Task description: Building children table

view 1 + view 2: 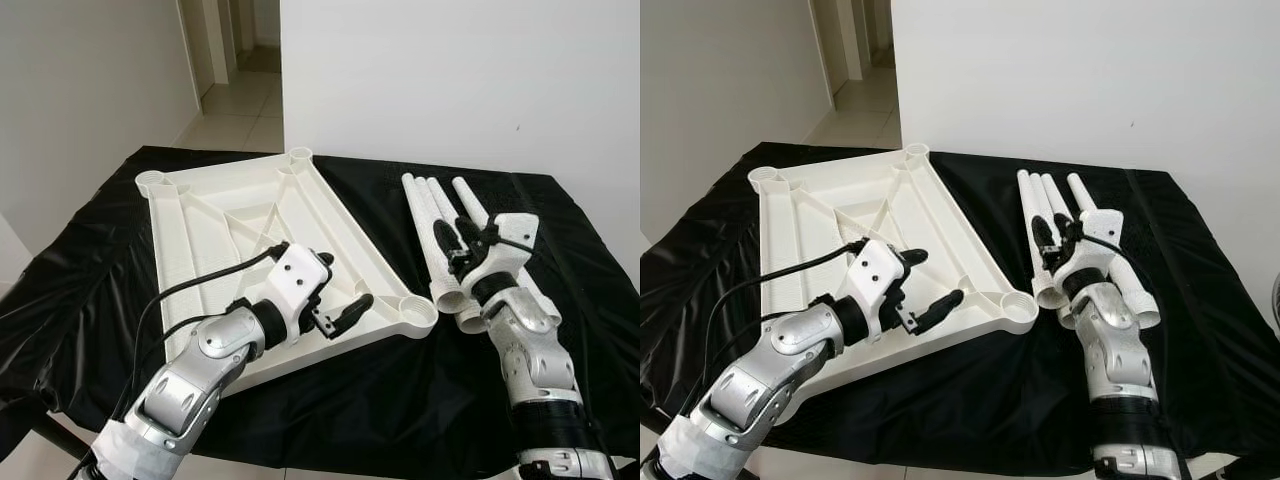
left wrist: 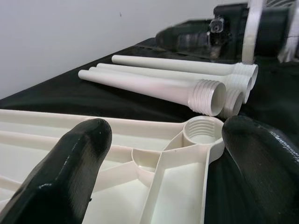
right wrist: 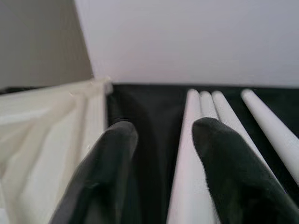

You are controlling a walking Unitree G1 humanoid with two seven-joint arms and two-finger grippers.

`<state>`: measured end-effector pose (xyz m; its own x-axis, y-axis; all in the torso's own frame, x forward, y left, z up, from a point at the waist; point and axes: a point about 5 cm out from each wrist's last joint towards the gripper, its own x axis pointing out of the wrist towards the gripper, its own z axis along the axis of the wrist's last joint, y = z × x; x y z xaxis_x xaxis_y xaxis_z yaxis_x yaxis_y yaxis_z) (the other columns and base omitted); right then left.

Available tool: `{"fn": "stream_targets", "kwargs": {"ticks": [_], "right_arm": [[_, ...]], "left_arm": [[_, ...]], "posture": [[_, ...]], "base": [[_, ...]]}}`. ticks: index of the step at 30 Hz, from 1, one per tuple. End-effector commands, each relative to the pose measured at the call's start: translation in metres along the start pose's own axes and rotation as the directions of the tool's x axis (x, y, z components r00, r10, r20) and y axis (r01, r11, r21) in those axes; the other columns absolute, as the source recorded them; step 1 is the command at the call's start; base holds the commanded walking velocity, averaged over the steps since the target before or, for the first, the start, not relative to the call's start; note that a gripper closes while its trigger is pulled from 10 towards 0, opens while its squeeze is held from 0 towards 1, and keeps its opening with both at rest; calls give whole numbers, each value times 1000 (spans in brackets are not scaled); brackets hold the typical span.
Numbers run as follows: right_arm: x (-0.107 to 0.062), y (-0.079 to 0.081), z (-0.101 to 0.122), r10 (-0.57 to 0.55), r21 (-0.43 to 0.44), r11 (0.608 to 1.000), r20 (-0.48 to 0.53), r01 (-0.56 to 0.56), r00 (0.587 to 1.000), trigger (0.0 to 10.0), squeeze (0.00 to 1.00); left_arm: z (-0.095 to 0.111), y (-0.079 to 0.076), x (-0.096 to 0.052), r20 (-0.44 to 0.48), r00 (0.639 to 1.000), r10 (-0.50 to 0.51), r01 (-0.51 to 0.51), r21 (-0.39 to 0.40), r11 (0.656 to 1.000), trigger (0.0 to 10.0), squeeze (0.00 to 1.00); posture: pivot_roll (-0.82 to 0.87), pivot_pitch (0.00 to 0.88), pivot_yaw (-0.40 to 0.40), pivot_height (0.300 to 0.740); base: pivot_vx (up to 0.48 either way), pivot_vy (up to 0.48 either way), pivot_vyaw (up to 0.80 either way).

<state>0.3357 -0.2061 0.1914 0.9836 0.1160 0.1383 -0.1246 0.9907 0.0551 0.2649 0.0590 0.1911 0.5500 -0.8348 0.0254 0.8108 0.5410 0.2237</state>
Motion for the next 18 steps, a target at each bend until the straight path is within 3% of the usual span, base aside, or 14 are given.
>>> {"fn": "stream_targets", "kwargs": {"ticks": [1,4,7,10,11,12,15,18], "right_arm": [[2,-4,-4,-31,13,999,-52,31,998,10000,1000],[6,-5,-2,-34,12,999,-77,36,996,10000,1000],[13,-4,0,-48,-9,999,-122,47,991,10000,1000],[14,-4,0,-51,-11,999,-128,50,990,10000,1000],[18,-3,1,-54,-16,999,-145,52,988,10000,102],[22,-2,1,-66,2,998,-180,67,981,10000,0],[32,1,0,-100,-79,993,-244,83,965,10000,0],[39,9,-4,-68,-63,997,-351,50,934,10000,0]], "left_arm": [[-1,-2,-2,-18,993,-117,117,-10,993,10000,0],[-2,-3,-4,-26,991,-131,130,-16,991,10000,0],[-2,-3,-4,-35,988,-153,150,-86,985,10000,0],[-2,-3,-4,-36,987,-157,153,-100,983,10000,0],[-3,-3,-4,-48,986,-161,154,-128,980,10000,0],[-4,-3,-3,-59,984,-170,159,-157,975,10000,0],[-5,-4,-3,-76,977,-197,180,-185,966,10000,0],[-7,-5,-2,-95,971,-218,199,-176,964,10000,0]], "posture": [[-25,30,36,740],[-23,32,37,740],[-19,36,38,740],[-19,36,39,740],[-18,37,38,740],[-14,34,34,740],[-13,35,33,740],[-10,36,28,740]], "base": [[0,0,0],[0,0,0],[0,0,0],[0,0,0],[0,0,0],[0,0,0],[0,0,0],[0,0,0]]}}
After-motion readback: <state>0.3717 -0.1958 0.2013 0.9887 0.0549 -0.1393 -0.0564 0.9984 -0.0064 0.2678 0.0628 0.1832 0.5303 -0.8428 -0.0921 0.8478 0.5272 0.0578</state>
